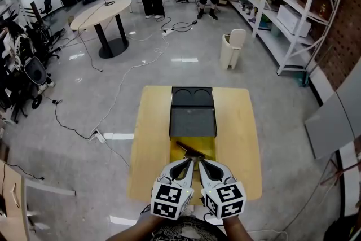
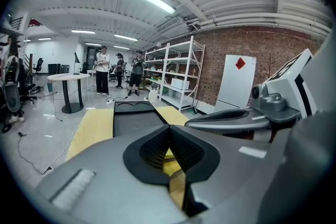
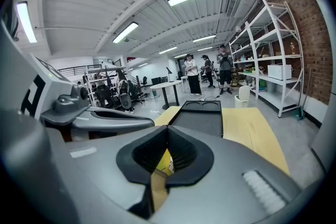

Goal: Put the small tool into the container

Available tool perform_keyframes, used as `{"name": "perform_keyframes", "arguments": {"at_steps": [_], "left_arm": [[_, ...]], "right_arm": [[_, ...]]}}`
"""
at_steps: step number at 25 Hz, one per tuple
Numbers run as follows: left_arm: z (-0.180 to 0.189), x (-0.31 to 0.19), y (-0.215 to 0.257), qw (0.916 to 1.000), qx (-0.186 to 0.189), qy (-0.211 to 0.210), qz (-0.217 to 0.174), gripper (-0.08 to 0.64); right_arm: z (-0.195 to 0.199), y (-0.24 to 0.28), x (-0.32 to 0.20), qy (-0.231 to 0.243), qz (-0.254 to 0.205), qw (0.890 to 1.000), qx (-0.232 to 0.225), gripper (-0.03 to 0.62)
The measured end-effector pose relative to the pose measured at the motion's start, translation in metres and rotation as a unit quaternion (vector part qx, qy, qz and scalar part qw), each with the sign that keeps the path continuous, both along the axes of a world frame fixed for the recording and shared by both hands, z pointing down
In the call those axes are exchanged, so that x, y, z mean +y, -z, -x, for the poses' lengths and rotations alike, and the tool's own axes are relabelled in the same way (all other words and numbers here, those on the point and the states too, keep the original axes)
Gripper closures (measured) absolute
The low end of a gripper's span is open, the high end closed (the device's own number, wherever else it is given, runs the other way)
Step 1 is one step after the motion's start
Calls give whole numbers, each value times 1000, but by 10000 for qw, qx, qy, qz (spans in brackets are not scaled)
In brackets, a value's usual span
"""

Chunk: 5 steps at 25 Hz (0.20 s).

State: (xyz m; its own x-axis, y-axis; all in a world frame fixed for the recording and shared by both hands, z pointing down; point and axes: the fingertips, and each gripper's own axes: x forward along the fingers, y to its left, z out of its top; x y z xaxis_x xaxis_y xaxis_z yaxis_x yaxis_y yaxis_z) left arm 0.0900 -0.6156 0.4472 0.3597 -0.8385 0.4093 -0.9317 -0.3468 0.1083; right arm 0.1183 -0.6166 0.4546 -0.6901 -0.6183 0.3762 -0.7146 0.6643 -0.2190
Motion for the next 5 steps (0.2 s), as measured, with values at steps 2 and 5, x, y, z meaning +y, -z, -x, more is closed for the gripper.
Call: {"name": "perform_keyframes", "arguments": {"at_steps": [2,5], "left_arm": [[-1,-2,1,10000,-5,1,0,552],[3,-2,2,10000,-1,-8,5,552]], "right_arm": [[0,1,-1,7,4,10000,-2,588],[4,2,-2,11,3,10000,-5,588]]}}
